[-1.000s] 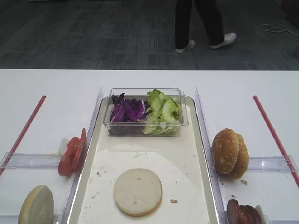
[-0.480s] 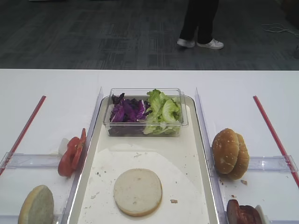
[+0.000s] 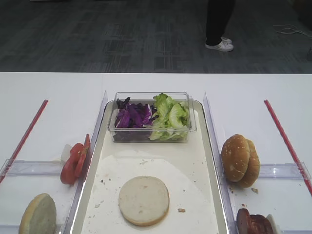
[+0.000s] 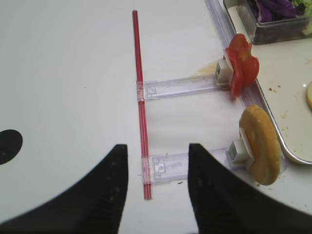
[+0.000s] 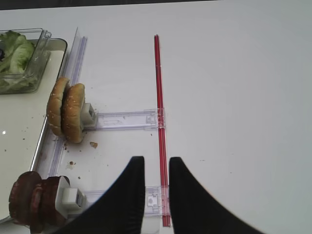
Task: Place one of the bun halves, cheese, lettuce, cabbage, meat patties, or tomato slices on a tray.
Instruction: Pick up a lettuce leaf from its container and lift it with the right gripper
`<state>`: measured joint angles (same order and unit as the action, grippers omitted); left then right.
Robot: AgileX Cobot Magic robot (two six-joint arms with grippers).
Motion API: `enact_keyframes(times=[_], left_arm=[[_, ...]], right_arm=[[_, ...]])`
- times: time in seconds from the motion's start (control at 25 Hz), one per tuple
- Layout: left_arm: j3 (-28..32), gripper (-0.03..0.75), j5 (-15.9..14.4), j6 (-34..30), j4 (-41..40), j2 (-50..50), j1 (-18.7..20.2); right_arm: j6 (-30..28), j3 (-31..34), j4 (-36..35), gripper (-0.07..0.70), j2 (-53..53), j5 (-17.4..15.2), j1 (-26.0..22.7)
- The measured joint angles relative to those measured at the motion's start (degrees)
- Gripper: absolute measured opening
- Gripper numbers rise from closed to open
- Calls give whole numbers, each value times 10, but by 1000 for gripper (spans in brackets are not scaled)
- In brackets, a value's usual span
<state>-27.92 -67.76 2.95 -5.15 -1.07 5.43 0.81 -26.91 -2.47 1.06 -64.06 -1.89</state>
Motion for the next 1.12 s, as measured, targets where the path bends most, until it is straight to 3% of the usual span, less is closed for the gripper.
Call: enact_keyframes(times=[0.24,0.36,0.44,0.64,0.72,0.92,1.12], left_arm=[[0,305,0,0,0,0,0],[0,305,0,0,0,0,0],[0,305,0,0,0,0,0],[0,305,0,0,0,0,0],[0,305,0,0,0,0,0],[0,305,0,0,0,0,0],[0,305,0,0,0,0,0]], right_arm=[[1,0,-1,154,0,0,0],[4,0,-5,195,0,0,0],[5,0,-7,266,0,0,0],[5,0,-14,566,-20,0,0],[5,0,-24,633,-39,0,0],[7,-11,-63,671,-121,0,0],[8,-71,-69,675,-230,1,0]])
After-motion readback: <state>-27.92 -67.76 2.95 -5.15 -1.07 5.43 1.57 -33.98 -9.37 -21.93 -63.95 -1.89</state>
